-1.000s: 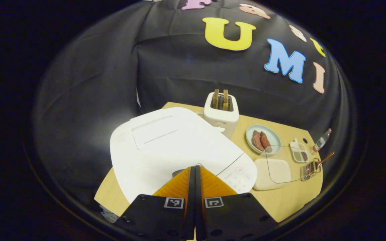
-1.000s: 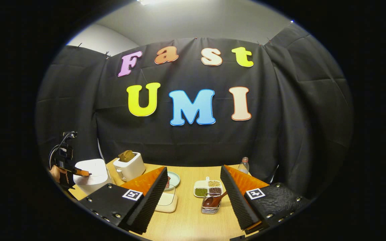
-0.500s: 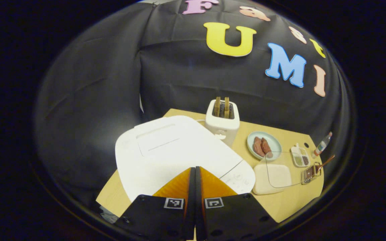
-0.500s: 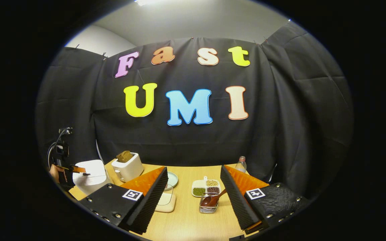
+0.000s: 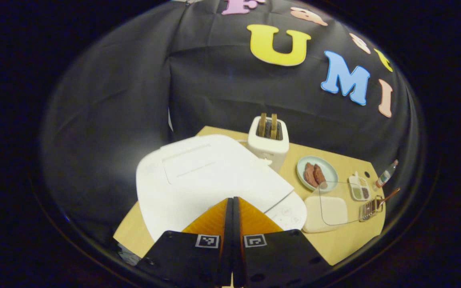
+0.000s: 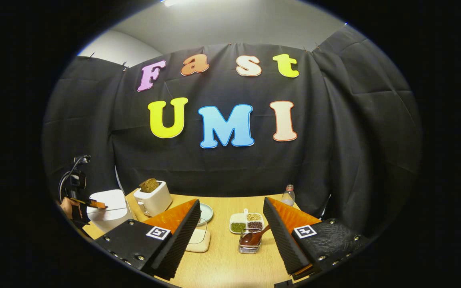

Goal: Close the left gripper, press the button to open the rice cooker; take a wooden spoon from the chopstick holder with the right hand, scoop a spoonful of rice and pour it into the rice cooker, then put the wooden spoon back into the chopstick holder.

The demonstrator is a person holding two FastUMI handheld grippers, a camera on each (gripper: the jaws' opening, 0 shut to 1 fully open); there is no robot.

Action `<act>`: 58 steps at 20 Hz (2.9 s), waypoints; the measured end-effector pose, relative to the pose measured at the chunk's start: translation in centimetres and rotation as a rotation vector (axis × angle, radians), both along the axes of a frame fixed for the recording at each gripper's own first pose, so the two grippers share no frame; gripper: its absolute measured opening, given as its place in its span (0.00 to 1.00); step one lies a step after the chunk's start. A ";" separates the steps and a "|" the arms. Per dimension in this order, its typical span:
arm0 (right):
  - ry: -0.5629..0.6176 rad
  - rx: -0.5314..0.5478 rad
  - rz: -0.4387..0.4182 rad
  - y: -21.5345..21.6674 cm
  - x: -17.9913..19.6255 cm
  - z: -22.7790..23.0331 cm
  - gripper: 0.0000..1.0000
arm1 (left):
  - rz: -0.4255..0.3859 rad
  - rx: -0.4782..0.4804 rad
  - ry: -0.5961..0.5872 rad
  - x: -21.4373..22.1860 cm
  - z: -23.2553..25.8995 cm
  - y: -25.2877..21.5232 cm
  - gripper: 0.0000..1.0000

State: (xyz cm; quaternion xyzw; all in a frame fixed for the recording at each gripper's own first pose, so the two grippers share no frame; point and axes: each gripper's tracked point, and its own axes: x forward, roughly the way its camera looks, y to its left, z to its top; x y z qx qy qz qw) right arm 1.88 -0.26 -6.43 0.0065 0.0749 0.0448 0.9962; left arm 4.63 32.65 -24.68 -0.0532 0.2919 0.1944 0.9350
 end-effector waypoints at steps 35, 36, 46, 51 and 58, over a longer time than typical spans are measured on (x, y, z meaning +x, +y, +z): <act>0.178 0.144 -0.175 -11.9 11.7 -14.1 0.96 | -0.162 0.188 -0.469 -5.2 19.6 -20.3 0.95; 0.196 0.159 -0.189 -12.4 12.4 -15.2 0.96 | -0.158 0.185 -0.460 -5.2 19.3 -20.3 0.95; 0.358 0.309 -0.170 -11.7 16.5 -23.1 0.83 | -0.098 0.138 -0.395 -5.3 17.1 -20.6 0.99; 0.338 0.367 -0.140 -11.4 18.2 -23.5 0.71 | -0.095 0.163 -0.379 -5.3 17.2 -21.6 0.96; 0.307 0.403 -0.071 -8.7 17.3 -22.0 0.10 | -0.136 0.159 -0.394 -4.8 17.0 -22.7 0.97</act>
